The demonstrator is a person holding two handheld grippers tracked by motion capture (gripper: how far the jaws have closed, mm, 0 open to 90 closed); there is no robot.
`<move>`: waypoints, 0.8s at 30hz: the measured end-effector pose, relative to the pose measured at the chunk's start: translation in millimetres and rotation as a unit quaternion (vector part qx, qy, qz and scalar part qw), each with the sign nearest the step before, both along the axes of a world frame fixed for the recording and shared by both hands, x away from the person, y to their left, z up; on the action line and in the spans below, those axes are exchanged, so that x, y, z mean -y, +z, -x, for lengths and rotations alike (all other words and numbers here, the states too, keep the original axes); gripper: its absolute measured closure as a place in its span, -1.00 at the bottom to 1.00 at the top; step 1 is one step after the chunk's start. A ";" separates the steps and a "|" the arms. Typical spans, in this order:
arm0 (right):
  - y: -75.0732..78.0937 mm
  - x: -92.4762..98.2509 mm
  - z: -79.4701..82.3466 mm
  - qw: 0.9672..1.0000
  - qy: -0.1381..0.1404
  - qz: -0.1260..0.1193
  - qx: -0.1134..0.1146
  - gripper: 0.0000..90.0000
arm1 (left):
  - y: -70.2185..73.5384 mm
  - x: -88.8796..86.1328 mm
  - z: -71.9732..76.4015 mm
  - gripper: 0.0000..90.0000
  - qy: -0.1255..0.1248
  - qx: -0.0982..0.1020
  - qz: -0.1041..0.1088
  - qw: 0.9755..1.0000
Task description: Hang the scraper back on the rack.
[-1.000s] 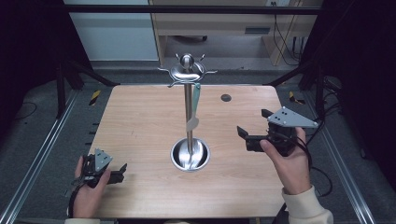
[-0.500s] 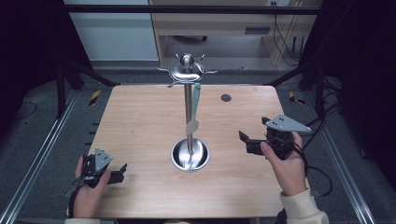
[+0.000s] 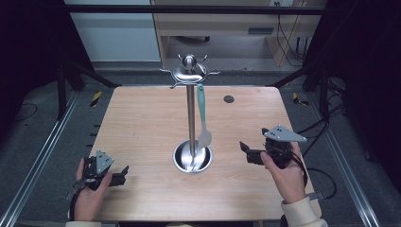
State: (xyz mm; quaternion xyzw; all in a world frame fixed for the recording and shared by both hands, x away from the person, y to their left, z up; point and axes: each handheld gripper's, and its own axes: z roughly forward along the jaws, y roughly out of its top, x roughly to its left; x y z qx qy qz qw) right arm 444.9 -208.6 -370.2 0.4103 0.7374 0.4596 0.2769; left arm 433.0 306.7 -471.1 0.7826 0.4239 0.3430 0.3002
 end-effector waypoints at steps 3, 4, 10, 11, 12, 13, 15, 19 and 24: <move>-6.2 -0.3 0.8 1.000 0.001 0.004 -0.004 -0.76 | 0.1 0.2 0.1 -0.93 0.000 0.001 0.001 1.000; -7.8 -0.3 0.9 1.000 0.001 0.006 -0.005 -0.76 | 0.0 0.2 0.1 -0.93 0.000 0.001 0.001 1.000; -21.1 -0.1 2.0 1.000 0.001 0.011 -0.017 -0.76 | 0.2 0.2 0.2 -0.93 0.000 0.001 0.001 1.000; -22.6 -0.1 2.1 1.000 0.001 0.011 -0.019 -0.76 | 0.1 0.2 0.2 -0.93 0.000 0.001 0.001 1.000; -25.2 0.3 2.0 1.000 0.001 0.013 -0.020 -0.76 | 0.1 0.3 0.1 -0.93 0.000 0.001 0.001 1.000; -26.6 0.6 2.1 1.000 0.001 0.014 -0.021 -0.76 | -0.1 0.3 0.0 -0.93 0.000 0.001 0.001 1.000; -31.1 1.0 1.9 1.000 -0.001 0.014 -0.025 -0.76 | 0.0 0.3 0.0 -0.93 0.000 0.001 0.001 1.000; -37.9 2.4 2.0 0.999 -0.004 0.012 -0.030 -0.76 | 0.1 0.1 0.1 -0.93 0.000 0.000 0.000 1.000; -46.7 3.5 0.3 0.999 -0.005 0.012 -0.040 -0.75 | 0.0 0.4 0.0 -0.93 -0.001 0.000 -0.001 1.000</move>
